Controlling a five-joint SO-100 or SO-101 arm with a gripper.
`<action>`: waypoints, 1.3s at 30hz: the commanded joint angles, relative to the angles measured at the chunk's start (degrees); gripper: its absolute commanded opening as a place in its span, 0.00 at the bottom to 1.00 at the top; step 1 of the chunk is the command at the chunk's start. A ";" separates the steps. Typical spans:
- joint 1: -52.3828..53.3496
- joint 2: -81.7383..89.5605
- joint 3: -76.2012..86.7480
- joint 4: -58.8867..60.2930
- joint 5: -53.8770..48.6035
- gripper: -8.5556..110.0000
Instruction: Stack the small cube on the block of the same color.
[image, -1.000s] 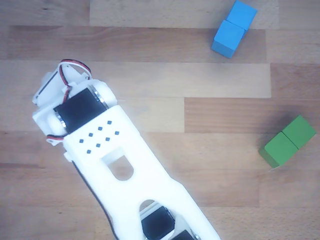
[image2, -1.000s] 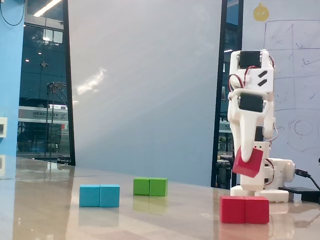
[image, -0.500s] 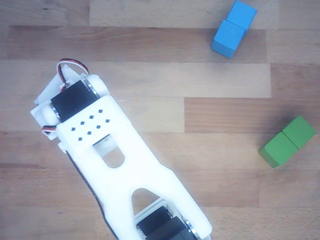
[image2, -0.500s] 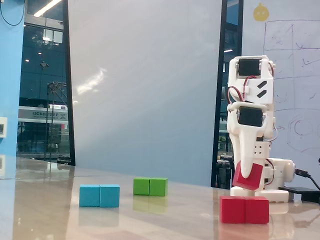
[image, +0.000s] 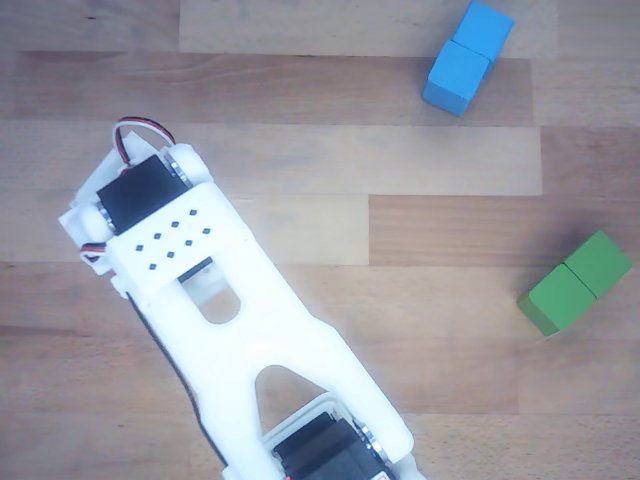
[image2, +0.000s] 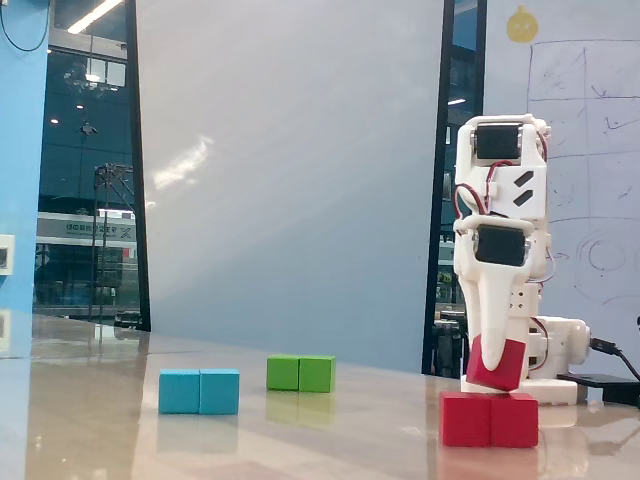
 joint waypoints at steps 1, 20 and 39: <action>0.26 0.70 -6.59 -2.29 0.18 0.18; 0.26 0.62 -6.42 -2.37 0.18 0.27; 10.02 9.23 -6.50 -1.32 0.09 0.27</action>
